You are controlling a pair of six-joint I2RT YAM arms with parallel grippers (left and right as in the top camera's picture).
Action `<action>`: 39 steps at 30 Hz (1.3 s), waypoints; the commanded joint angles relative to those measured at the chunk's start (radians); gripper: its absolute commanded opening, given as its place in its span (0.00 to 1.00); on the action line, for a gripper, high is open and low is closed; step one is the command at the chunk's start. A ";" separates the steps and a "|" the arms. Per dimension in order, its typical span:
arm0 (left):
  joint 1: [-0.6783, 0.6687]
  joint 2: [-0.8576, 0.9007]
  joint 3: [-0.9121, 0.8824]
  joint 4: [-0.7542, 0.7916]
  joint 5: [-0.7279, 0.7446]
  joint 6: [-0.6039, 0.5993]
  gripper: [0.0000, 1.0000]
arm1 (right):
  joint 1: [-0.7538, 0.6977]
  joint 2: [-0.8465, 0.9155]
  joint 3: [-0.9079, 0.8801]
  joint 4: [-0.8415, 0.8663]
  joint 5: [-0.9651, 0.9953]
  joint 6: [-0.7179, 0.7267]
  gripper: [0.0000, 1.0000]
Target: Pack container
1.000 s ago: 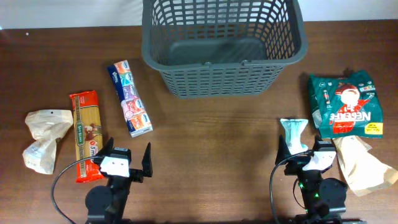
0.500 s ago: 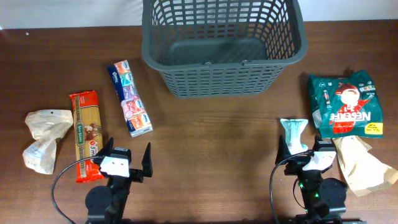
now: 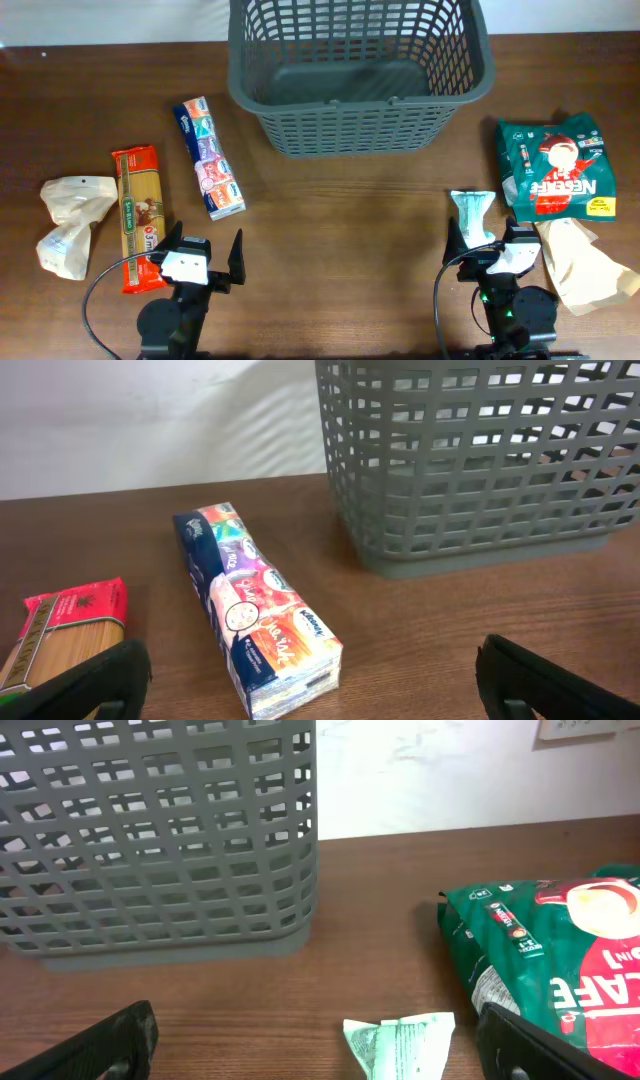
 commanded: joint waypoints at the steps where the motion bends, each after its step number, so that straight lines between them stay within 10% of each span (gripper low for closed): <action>1: 0.005 -0.010 -0.011 0.004 -0.008 0.012 0.99 | 0.005 -0.008 -0.008 -0.001 -0.005 -0.001 0.99; 13: 0.005 -0.004 0.056 -0.076 0.064 -0.024 0.99 | 0.005 -0.007 -0.001 -0.013 -0.066 0.027 0.99; 20: 0.005 0.120 0.175 -0.175 0.023 -0.042 0.99 | 0.004 0.042 0.185 -0.338 -0.082 -0.164 0.99; 39: 0.148 1.161 0.969 -0.326 0.077 0.043 0.99 | 0.004 0.871 1.067 -0.826 -0.098 -0.092 0.99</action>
